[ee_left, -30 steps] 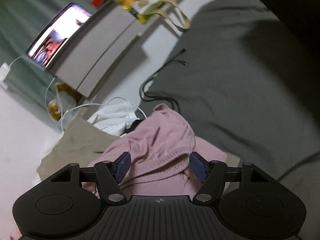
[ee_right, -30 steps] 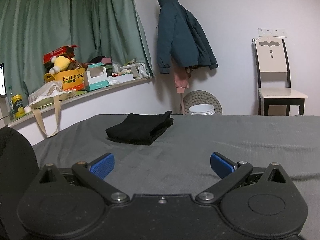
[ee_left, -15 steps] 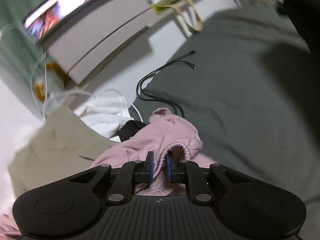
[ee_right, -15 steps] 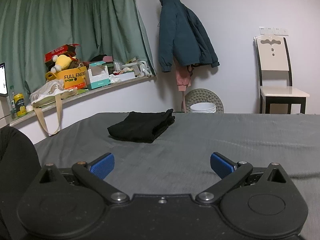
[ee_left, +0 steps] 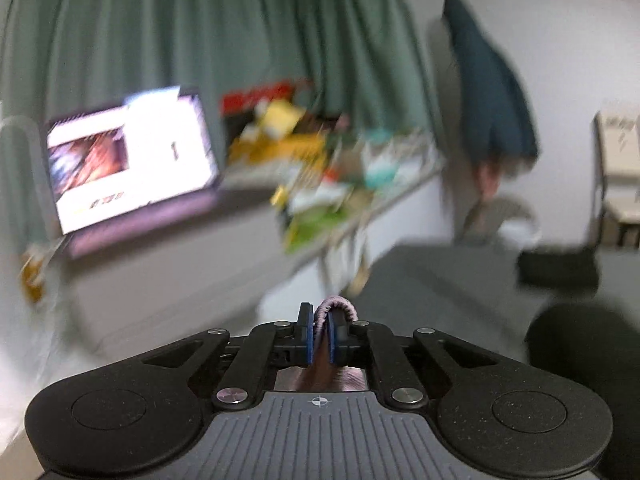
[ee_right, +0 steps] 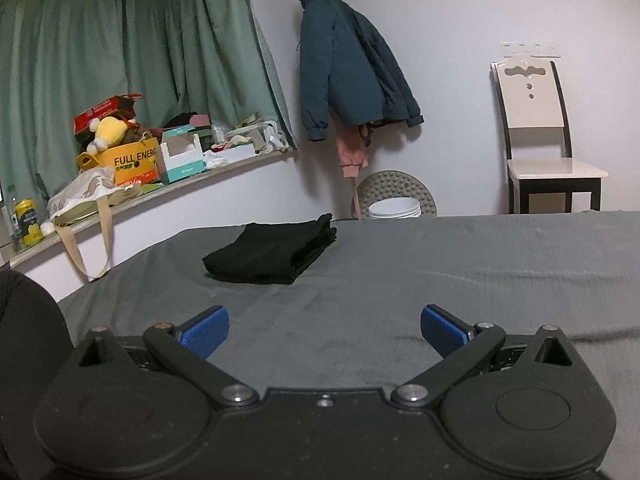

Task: Fold clothes
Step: 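Close the left gripper on the waistband of the pink garment, then lift the pink garment with the left gripper while the right gripper grasps its waistband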

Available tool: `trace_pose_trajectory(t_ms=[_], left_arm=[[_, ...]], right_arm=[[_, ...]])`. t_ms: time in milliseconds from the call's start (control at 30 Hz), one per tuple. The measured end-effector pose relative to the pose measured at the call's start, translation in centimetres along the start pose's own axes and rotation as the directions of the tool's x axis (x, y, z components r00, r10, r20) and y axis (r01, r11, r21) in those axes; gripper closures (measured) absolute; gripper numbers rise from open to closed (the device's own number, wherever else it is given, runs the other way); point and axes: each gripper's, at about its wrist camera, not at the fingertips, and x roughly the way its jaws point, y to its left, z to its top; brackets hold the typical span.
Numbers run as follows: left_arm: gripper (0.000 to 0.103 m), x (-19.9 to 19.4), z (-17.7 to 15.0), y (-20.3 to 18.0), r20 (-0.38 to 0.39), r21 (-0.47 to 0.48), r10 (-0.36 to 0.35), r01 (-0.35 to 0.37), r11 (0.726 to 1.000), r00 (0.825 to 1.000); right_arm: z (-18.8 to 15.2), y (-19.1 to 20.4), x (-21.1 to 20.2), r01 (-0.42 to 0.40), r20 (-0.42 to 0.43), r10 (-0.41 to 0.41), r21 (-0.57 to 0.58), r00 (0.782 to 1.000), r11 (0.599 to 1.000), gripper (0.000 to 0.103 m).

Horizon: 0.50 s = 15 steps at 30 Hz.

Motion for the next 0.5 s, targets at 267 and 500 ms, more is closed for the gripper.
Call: trace_pose_trajectory(t_ms=[267,500], left_arm=[[0.098,7.2,10.5,-10.1,0.266,-0.185,-0.182,0.235,0.954,0.947],[0.098,5.1,16.7,-23.1,0.456,-0.050,-0.487,0.568,0.822,0.745]], right_arm=[[0.0,-0.7,-0.3,0.021,0.009,-0.021,0.036,1.000,0.999,0.000],[0.5,-1.3,-0.5,0.027,0.048,-0.030,0.069,0.998,0.997,0.000]])
